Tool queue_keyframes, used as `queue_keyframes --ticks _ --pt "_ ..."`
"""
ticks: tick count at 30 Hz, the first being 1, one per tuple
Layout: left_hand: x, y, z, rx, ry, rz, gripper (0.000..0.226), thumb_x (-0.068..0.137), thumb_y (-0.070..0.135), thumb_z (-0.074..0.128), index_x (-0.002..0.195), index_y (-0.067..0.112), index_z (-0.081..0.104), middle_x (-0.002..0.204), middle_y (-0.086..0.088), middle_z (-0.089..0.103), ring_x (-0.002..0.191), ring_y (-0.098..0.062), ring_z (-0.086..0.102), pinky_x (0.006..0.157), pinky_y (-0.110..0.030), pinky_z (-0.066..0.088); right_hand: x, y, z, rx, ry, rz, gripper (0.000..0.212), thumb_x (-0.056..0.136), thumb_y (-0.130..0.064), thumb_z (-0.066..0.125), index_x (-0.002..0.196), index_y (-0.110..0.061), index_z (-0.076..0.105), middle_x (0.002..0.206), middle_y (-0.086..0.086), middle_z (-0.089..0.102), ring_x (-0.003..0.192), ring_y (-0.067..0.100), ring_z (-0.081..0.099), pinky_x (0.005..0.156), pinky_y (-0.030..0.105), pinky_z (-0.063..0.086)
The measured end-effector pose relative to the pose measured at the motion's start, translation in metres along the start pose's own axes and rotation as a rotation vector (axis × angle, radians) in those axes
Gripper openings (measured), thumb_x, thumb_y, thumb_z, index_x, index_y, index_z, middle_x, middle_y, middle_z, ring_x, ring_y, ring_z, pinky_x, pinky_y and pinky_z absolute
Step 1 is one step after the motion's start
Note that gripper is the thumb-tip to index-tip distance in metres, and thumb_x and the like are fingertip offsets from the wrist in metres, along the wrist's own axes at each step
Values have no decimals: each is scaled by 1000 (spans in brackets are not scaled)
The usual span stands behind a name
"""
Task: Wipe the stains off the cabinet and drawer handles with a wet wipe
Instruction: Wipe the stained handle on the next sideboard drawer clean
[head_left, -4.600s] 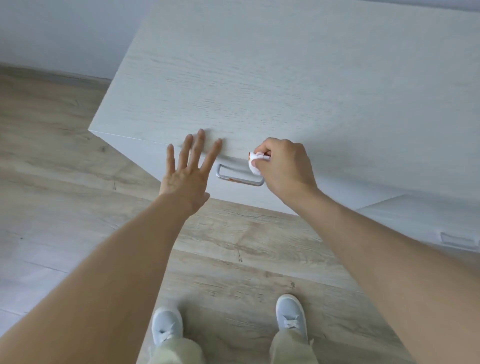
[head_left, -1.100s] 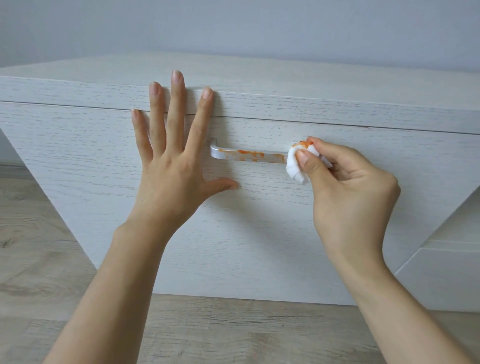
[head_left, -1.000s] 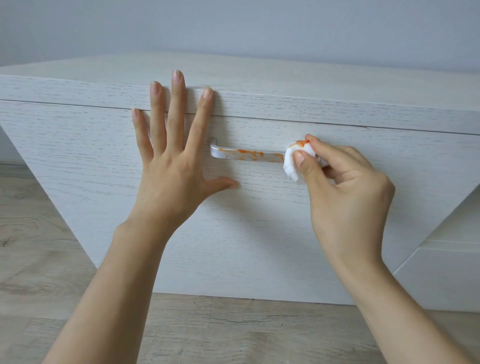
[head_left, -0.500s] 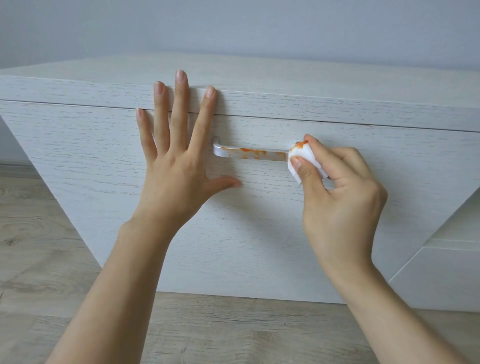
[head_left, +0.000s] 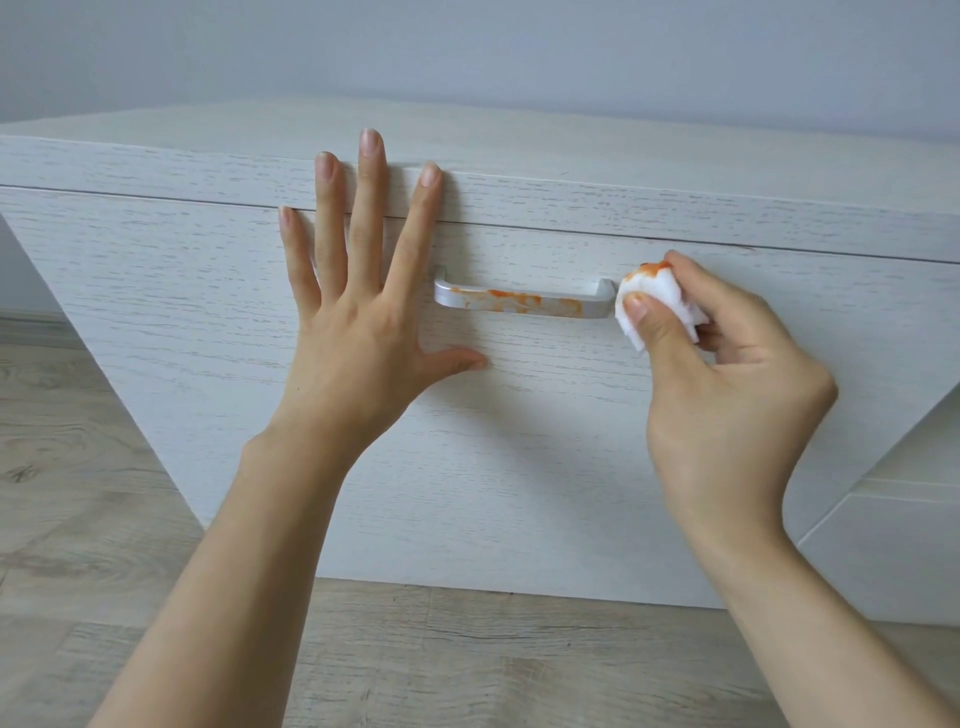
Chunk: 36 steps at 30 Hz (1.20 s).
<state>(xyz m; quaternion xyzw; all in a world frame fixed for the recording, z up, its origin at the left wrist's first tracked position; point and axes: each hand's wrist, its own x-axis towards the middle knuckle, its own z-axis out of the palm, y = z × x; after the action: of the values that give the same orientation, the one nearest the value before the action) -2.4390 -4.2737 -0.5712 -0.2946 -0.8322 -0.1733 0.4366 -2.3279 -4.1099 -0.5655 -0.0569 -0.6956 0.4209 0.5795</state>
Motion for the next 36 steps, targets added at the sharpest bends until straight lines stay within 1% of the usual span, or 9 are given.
queue_keyframes --ticks 2,6,9,14,20,26,30,34,36 --pt "0 0 0 -2 -1 -1 124 60 58 77 152 18 4 155 -21 -4 140 -39 -11 111 -54 -8 -3 -2 1 -17 -1 -66 23 82 -21 71 104 -23 66 87 -17 63 78 -1 59 76 18 47" --pt "0 0 0 -2 3 1 126 60 57 79 152 18 4 155 -20 -5 141 -39 -11 111 -52 -9 -9 0 6 -90 -7 -215 10 80 -13 73 87 -6 70 81 -9 63 71 4 56 71 6 40" --pt "0 -1 1 4 13 5 126 60 58 79 152 18 4 154 -20 -5 141 -39 -11 111 -49 -11 -7 1 8 -140 -11 -260 8 80 -11 73 84 -4 72 73 2 63 67 11 53 65 11 40" --pt "1 -2 1 5 22 6 127 59 60 79 152 18 4 154 -19 -5 140 -38 -11 111 -44 -15 -7 -1 10 -131 -31 -247 8 80 -11 74 85 -5 73 73 -1 58 66 8 51 66 10 38" --pt "1 -1 1 8 26 8 127 59 61 79 152 16 6 154 -19 -4 141 -38 -10 111 -42 -17 -3 0 7 -177 -57 -294 10 79 -11 75 87 -5 74 75 9 65 66 13 54 66 12 39" --pt "0 0 1 19 25 5 126 59 60 79 152 16 6 155 -20 -3 141 -39 -10 112 -48 -11 -5 -3 12 -173 -55 -310 9 79 -9 74 86 -3 73 74 12 65 67 15 56 66 14 40" --pt "0 1 1 36 30 6 126 59 60 79 152 14 8 155 -23 1 141 -40 -8 112 -49 -9 -10 -6 18 -171 -70 -321 8 79 -8 75 84 -2 73 72 13 63 65 22 57 62 21 42" --pt "-1 1 1 38 31 13 125 59 59 78 152 15 8 155 -21 -1 141 -38 -9 112 -50 -7 -5 -4 9 -117 -18 -259 9 81 -14 73 86 -7 73 76 5 63 69 9 52 67 18 43" --pt "-1 0 0 37 38 22 124 60 59 78 152 15 9 155 -20 -2 141 -38 -8 113 -49 -8 -4 -2 4 -120 -26 -259 10 82 -15 73 89 -8 73 79 6 65 72 14 56 69 26 46"
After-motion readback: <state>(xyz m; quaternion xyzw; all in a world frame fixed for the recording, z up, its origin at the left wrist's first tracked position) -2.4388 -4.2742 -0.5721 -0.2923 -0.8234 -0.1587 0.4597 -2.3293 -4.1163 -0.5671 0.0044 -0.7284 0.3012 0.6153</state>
